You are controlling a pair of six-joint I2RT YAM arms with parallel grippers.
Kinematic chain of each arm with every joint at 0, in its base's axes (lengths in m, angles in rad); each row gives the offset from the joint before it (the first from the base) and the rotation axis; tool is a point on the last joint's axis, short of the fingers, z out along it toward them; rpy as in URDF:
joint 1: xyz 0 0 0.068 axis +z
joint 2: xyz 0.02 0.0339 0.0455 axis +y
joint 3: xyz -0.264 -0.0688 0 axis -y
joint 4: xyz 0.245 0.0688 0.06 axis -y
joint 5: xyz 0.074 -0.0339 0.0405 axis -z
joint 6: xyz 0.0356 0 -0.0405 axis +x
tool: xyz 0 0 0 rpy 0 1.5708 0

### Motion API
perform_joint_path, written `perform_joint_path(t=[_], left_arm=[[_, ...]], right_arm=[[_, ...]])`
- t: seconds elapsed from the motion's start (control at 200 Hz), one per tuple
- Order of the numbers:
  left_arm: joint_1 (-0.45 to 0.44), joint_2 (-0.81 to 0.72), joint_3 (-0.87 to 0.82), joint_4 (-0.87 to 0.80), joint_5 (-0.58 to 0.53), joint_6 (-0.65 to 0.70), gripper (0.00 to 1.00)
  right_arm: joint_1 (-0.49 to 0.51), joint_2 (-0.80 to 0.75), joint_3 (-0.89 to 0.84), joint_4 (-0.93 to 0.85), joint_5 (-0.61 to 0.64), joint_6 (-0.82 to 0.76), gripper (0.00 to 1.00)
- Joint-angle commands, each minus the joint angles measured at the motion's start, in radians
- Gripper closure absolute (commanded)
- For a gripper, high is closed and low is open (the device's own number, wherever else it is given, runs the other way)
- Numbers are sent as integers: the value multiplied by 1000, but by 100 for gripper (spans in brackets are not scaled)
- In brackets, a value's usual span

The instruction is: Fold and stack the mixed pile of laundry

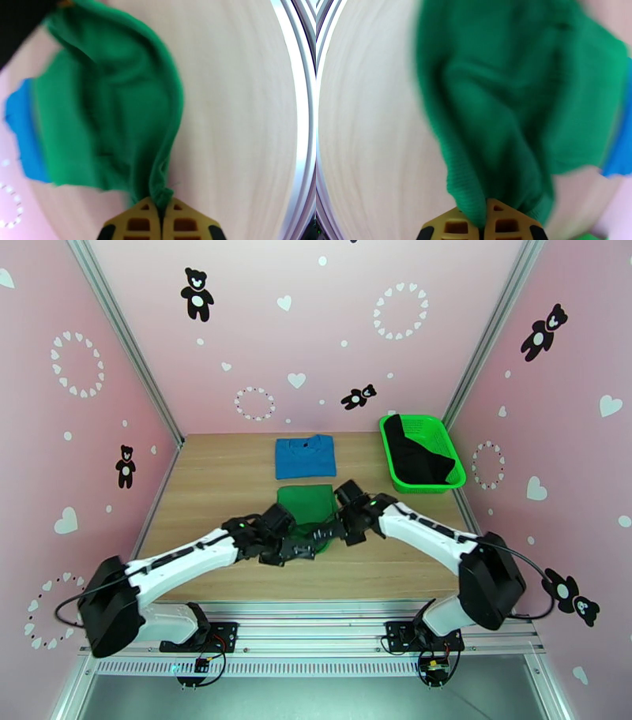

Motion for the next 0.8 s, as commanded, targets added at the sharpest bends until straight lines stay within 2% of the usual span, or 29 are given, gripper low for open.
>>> perform_joint_path(t=[0.0,0.2,0.481,0.796], left_arm=[[42,-5,59,-33,4,29,100],[161,98,216,-56,58,88,100],[326,355,477,-100,120,133,100],[387,658,734,-122,111,115,100]], right_arm=[[-20,-14,63,11,-59,68,100],[-52,84,189,47,-71,144,100],[-95,309,380,109,14,258,100],[-131,582,546,146,46,371,100]])
